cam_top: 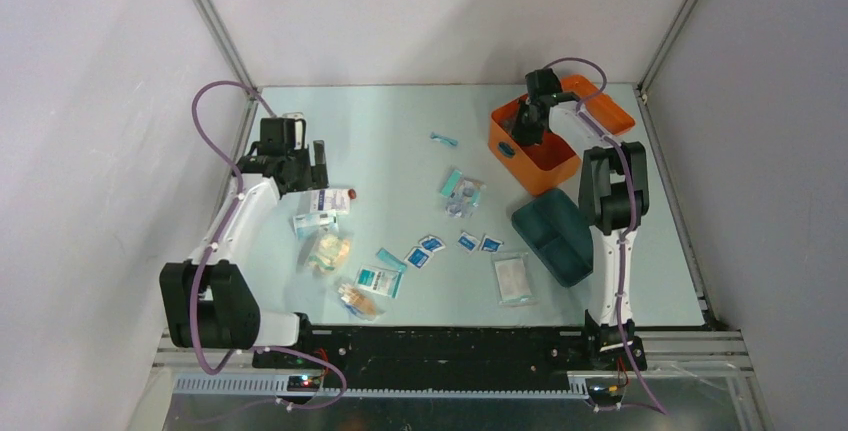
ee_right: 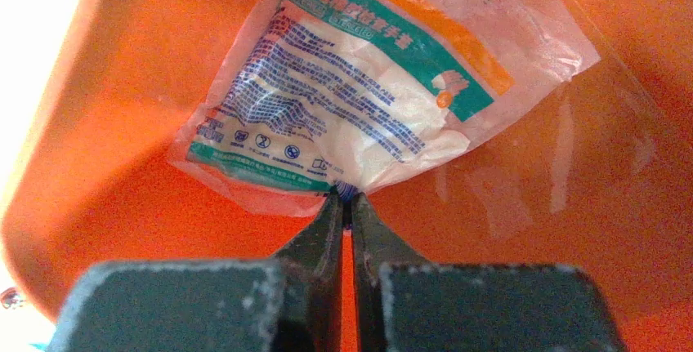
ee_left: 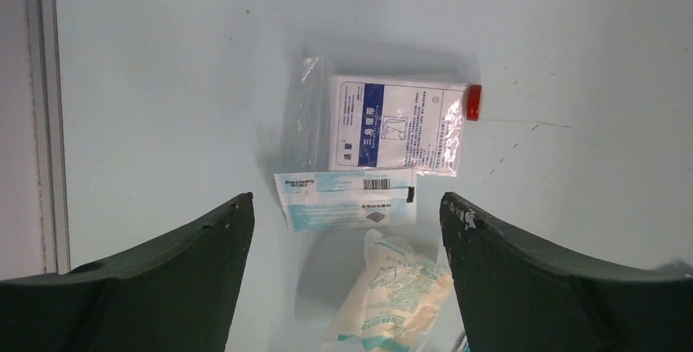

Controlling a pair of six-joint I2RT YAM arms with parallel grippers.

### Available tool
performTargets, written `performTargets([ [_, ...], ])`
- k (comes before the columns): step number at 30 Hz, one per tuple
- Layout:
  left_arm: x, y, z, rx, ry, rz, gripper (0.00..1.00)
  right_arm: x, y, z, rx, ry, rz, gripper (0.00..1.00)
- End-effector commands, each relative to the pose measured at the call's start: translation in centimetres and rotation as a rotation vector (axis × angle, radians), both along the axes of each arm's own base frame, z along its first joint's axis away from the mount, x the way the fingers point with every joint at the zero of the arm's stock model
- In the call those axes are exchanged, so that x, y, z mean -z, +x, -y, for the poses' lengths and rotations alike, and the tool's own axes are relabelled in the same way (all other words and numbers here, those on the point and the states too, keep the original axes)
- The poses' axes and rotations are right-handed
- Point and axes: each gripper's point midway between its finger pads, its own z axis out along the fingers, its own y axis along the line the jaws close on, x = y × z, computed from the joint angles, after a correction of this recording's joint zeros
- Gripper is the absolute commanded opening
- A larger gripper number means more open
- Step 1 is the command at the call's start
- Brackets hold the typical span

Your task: Organize the medicine kit

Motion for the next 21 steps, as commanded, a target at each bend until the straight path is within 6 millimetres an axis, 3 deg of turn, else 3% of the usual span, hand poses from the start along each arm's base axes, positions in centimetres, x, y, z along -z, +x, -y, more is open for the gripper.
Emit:
performTargets([
  [1, -1.7, 1.4, -0.1, 0.019, 0.020, 0.055, 0.89, -1.3, 1.6, -0.1, -0.024, 0.007, 0.062, 0.10],
  [6, -1.6, 1.4, -0.2, 0.024, 0.027, 0.051, 0.89, -0.7, 1.6, 0.7, -0.021, -0.008, 0.056, 0.20],
  [9, -1.5, 1.3, -0.3, 0.022, 0.038, 0.047, 0.89, -1.1, 1.4, 0.7, -0.032, 0.001, 0.061, 0.32],
  [16, -0.7, -0.1, -0.7, 0.022, 0.056, 0.029, 0.89, -3.8, 0.4, 0.6, -0.045, 0.044, 0.080, 0.35],
  [21, 0.2, -1.4, -0.4, 0.108, 0.045, -0.013, 0.91, -7.3, -0.4, 0.3, -0.075, 0.070, 0.139, 0.37],
])
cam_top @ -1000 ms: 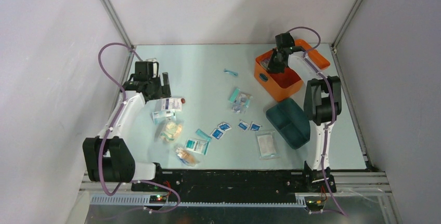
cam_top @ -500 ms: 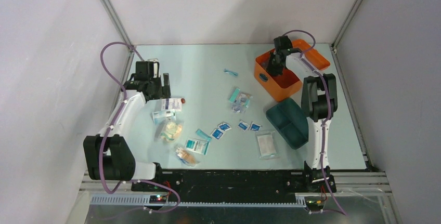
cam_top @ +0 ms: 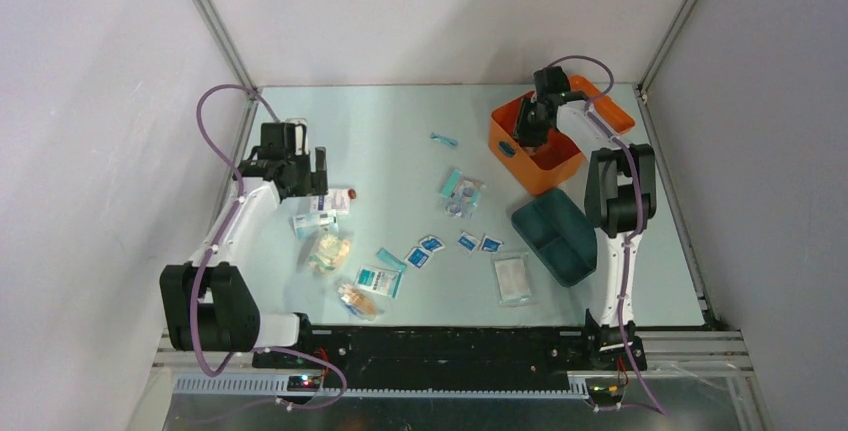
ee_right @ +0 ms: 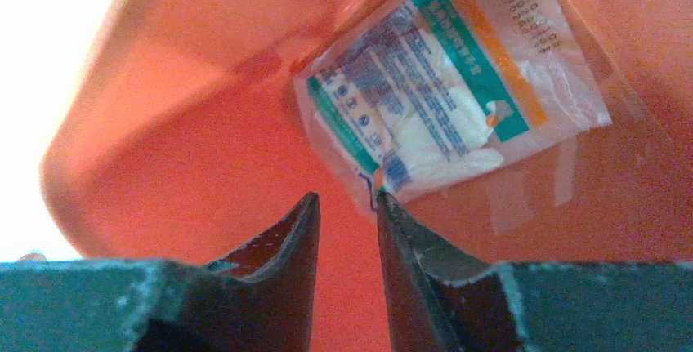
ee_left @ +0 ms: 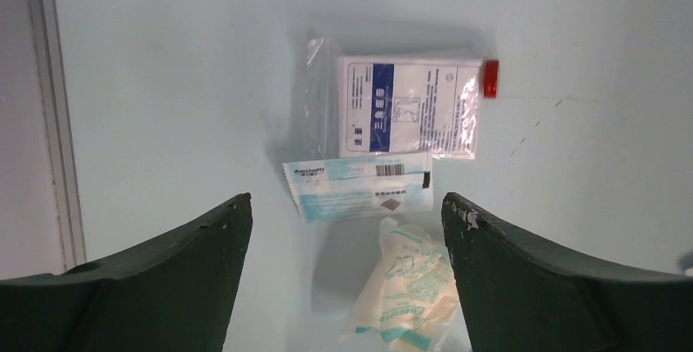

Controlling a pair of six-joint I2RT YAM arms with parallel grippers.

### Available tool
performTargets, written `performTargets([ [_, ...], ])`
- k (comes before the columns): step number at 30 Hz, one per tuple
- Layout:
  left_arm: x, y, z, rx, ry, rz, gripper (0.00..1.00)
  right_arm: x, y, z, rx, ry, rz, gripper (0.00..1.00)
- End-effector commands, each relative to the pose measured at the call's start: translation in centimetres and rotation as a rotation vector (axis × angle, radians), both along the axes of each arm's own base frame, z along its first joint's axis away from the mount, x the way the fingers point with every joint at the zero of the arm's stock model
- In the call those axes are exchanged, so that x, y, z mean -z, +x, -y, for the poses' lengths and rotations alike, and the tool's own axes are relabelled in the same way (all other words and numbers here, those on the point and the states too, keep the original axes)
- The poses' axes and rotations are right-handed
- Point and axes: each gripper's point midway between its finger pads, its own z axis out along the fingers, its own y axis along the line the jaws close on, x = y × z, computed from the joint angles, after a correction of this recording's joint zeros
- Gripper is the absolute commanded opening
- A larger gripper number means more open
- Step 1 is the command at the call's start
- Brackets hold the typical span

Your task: Organize the medicine kit

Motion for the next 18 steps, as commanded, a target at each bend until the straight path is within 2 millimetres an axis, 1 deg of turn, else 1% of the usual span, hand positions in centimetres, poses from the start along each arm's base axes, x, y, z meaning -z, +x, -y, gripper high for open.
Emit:
performTargets([
  [1, -0.7, -1.1, -0.3, 0.127, 0.028, 0.003, 0.91, -7.2, -0.3, -0.7, -0.057, 0.056, 0.143, 0.40],
  [2, -0.7, -1.5, 0.1, 0.180, 0.002, -0.007, 0.91, -8.5, -0.4, -1.0, -0.093, 0.059, 0.180, 0.42],
  [3, -0.6, -1.8, 0.0, 0.259, 0.027, -0.018, 0.91, -8.9, -0.6, -1.1, -0.111, 0.056, 0.193, 0.47],
  [4, -0.4, -2.6, 0.7, 0.328, 0.006, -0.036, 0.92, -10.4, -0.8, -1.2, -0.142, 0.045, 0.235, 0.50],
  [5, 0.3, -3.5, 0.6, 0.407, 0.035, -0.073, 0.92, -10.6, -1.1, -1.2, -0.157, 0.039, 0.244, 0.55],
  [6, 0.4, -4.1, 0.9, 0.452, 0.030, -0.085, 0.93, -11.6, -1.6, -1.3, -0.182, 0.031, 0.274, 0.57],
  [7, 0.8, -4.6, 0.9, 0.511, 0.049, -0.105, 0.93, -12.1, -1.8, -1.3, -0.192, 0.029, 0.286, 0.62],
  [9, 2.1, -7.0, 1.8, 0.582, 0.004, -0.187, 0.92, -13.8, -2.6, -1.5, -0.227, 0.028, 0.325, 0.66],
  [10, 2.3, -7.5, 2.0, 0.594, -0.008, -0.200, 0.90, -13.8, -3.0, -1.6, -0.245, 0.028, 0.328, 0.66],
  [11, 2.9, -8.2, 2.4, 0.607, -0.035, -0.219, 0.89, -14.5, -3.4, -1.7, -0.254, 0.028, 0.344, 0.67],
  [12, 3.2, -8.5, 2.7, 0.610, -0.054, -0.226, 0.86, -14.3, -3.7, -1.9, -0.265, 0.025, 0.342, 0.67],
  [13, 3.9, -9.2, 3.5, 0.624, -0.107, -0.244, 0.82, -14.5, -4.2, -2.1, -0.278, 0.015, 0.357, 0.67],
  [14, 4.2, -9.5, 4.1, 0.632, -0.138, -0.250, 0.78, -14.9, -4.4, -2.4, -0.284, 0.006, 0.376, 0.67],
  [15, 4.6, -9.6, 4.3, 0.621, -0.164, -0.269, 0.76, -14.5, -4.7, -2.5, -0.290, 0.002, 0.371, 0.67],
  [18, 5.9, -9.8, 4.9, 0.605, -0.224, -0.328, 0.66, -14.5, -5.3, -3.1, -0.319, -0.015, 0.381, 0.67],
])
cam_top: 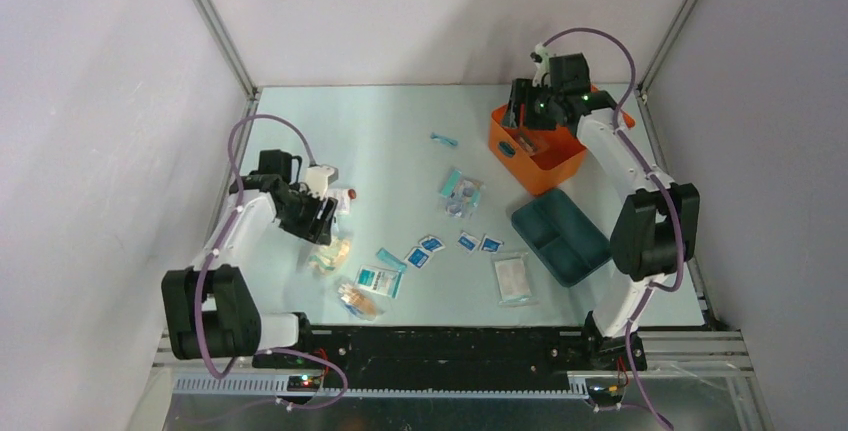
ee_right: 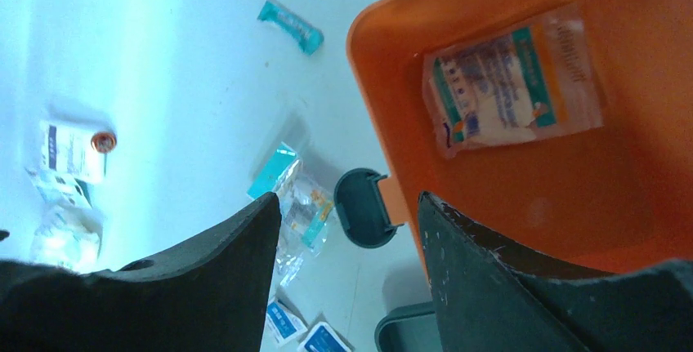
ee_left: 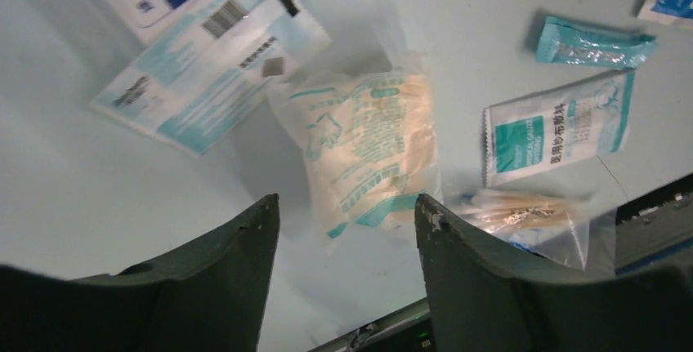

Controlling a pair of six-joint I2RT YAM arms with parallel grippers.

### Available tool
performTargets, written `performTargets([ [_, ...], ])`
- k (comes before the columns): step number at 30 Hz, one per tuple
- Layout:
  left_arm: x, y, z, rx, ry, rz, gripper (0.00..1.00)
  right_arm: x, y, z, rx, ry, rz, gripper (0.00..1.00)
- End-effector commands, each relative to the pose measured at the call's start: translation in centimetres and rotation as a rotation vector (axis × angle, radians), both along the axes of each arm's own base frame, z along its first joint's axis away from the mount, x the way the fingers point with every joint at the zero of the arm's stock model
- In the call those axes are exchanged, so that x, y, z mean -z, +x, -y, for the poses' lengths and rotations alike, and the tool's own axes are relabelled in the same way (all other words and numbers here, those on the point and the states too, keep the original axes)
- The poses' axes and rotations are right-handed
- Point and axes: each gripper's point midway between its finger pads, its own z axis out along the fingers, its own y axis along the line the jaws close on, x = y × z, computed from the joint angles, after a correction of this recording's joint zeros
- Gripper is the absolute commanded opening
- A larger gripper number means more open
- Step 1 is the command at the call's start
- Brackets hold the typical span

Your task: Organize the medicine kit

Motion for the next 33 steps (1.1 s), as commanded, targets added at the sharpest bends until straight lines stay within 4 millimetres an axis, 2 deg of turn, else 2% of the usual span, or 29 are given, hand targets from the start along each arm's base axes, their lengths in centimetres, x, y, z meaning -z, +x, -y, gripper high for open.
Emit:
performTargets([
  [1, 1.2, -0.5, 1.6, 0.029, -0.090, -0.074, 0.64, -1.1, -0.7, -1.0, -0.060, -0.031, 0.064, 0.67],
  [4, 2.5, -0.4, 1.2, 0.014, -0.053, -0.135, 0.53, -1.6, -0.9, -1.1, -0.063, -0.034, 0.079, 0.67],
  [10, 3.4, 0.2, 0.6, -0.039, -0.021, -0.173, 0.43, -2.0, -1.0, -1.2, -0.068, -0.038, 0.093, 0.66],
  [12, 3.5, 0.5, 0.6, -0.044, -0.016, -0.170, 0.32, -2.0, -1.1, -1.3, -0.072, -0.039, 0.092, 0.65],
  [13, 3.4, 0.5, 0.6, -0.048, -0.011, -0.170, 0.23, -2.1, -1.2, -1.4, -0.077, -0.041, 0.097, 0.65],
  [17, 1.7, 2.0, 0.7, -0.099, -0.026, -0.119, 0.03, -2.5, -1.6, -2.2, -0.139, -0.055, 0.122, 0.65],
  [19, 0.2, 3.1, 1.3, -0.120, -0.061, -0.079, 0.00, -3.5, -2.0, -3.1, -0.218, -0.043, 0.154, 0.66],
  [22, -2.4, 4.9, 3.2, -0.164, -0.181, -0.058, 0.00, -5.7, -2.5, -4.7, -0.393, -0.030, 0.238, 0.71],
  [25, -5.4, 8.1, 5.4, -0.237, -0.331, -0.063, 0.00, -9.3, -4.0, -6.9, -0.612, 0.021, 0.367, 0.73],
  [26, -6.4, 8.6, 6.7, -0.227, -0.409, -0.081, 0.00, -10.3, -4.4, -7.1, -0.663, 0.001, 0.437, 0.73],
  [27, -7.3, 10.2, 7.5, -0.259, -0.464, -0.099, 0.00, -10.8, -4.5, -7.8, -0.716, -0.006, 0.507, 0.73],
  [28, -8.2, 10.6, 8.8, -0.244, -0.537, -0.122, 0.00, -12.3, -4.7, -8.3, -0.758, -0.042, 0.613, 0.73],
  [29, -8.8, 12.0, 9.6, -0.277, -0.585, -0.151, 0.00, -11.9, -4.9, -8.6, -0.782, -0.058, 0.638, 0.74],
  [30, -10.4, 13.0, 10.6, -0.253, -0.648, -0.147, 0.00, -13.1, -5.1, -9.2, -0.821, -0.104, 0.741, 0.73],
  [31, -9.9, 13.4, 11.7, -0.258, -0.679, -0.202, 0.00, -12.3, -5.4, -9.6, -0.849, -0.114, 0.756, 0.72],
  [32, -11.2, 13.7, 13.4, -0.209, -0.729, -0.213, 0.00, -13.0, -5.6, -10.3, -0.893, -0.155, 0.844, 0.70],
  [33, -10.5, 14.0, 14.3, -0.213, -0.752, -0.263, 0.00, -12.1, -6.1, -10.7, -0.938, -0.163, 0.863, 0.69],
])
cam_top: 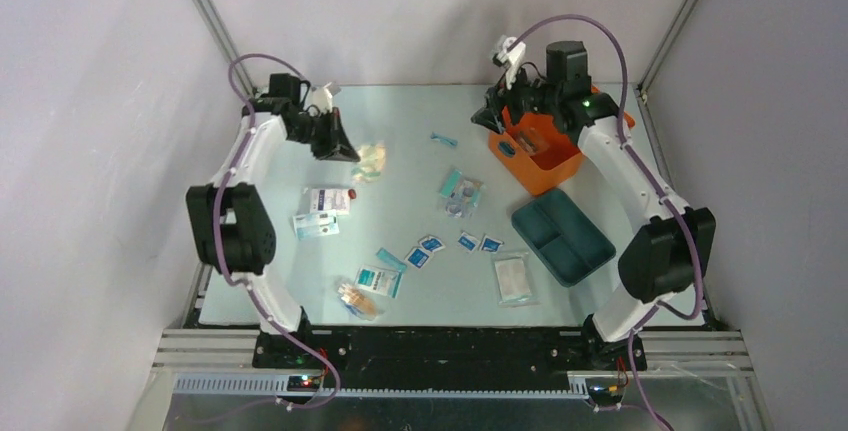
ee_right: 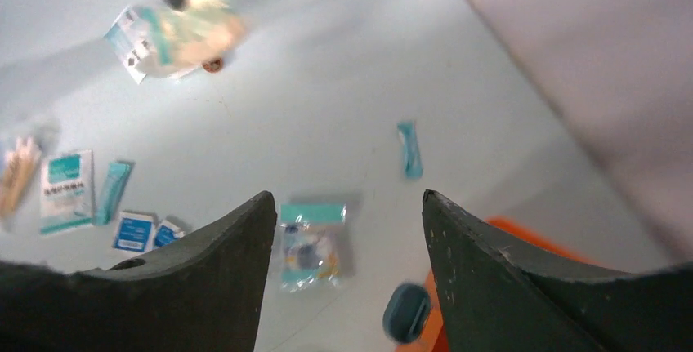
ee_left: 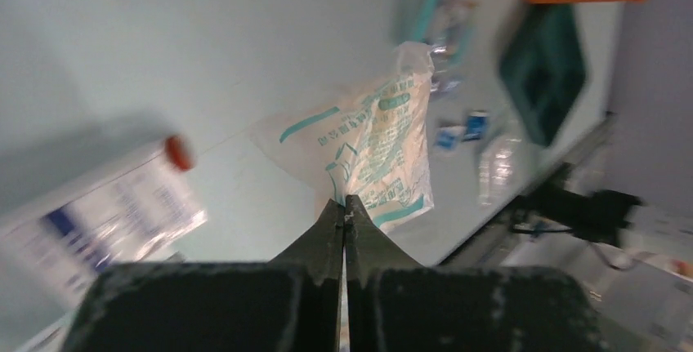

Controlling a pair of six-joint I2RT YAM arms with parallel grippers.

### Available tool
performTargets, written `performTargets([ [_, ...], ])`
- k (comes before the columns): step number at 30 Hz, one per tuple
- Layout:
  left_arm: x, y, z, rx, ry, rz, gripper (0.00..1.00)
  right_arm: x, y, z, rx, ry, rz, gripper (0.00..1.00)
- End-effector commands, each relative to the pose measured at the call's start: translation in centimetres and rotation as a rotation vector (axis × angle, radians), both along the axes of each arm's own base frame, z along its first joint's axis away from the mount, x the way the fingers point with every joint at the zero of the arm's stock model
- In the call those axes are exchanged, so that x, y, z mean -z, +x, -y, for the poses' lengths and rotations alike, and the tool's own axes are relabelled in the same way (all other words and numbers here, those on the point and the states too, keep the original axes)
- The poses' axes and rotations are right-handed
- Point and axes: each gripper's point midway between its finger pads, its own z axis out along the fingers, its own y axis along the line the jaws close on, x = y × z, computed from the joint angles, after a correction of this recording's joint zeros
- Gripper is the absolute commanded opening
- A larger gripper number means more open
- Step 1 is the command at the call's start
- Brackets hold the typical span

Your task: Organize the medicine kit

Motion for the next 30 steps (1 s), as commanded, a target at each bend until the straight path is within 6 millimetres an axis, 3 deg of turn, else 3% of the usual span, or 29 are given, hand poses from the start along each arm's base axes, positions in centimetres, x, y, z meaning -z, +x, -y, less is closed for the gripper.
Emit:
performTargets([
  [1, -3.5, 0.4, 7.5, 0.098, -0.333, -0.144, 0.00, -3.6, -2.4, -3.5, -0.294, -0.060, 0.448, 0.68],
  [5, -3.7, 1.0, 11.2, 0.172, -0.527, -0.302, 0.00, 0.1, -4.2, -5.8, -0.481, -0.191, 0.662, 0.71],
  [10, -4.4, 0.2, 14.5, 0.238, -0.641, -0.437, 0.00, 2.5, -5.2, -7.6, -0.655, -0.273, 0.837, 0.79],
  [17, -2.2, -1.7, 15.0, 0.211, -0.677, -0.589, 0.00, 5.6, -8.4, -8.4, -0.880, -0.345, 0.930, 0.83],
  [22, -2.4, -2.4, 15.7, 0.233, -0.690, -0.612, 0.00, 8.2, -10.4, -8.6, -1.009, -0.377, 0.932, 0.83],
  [30, -4.1, -3.3, 17.3, 0.309, -0.735, -0.626, 0.00, 10.5, -9.9, -10.0, -1.028, -0.376, 0.902, 0.77],
])
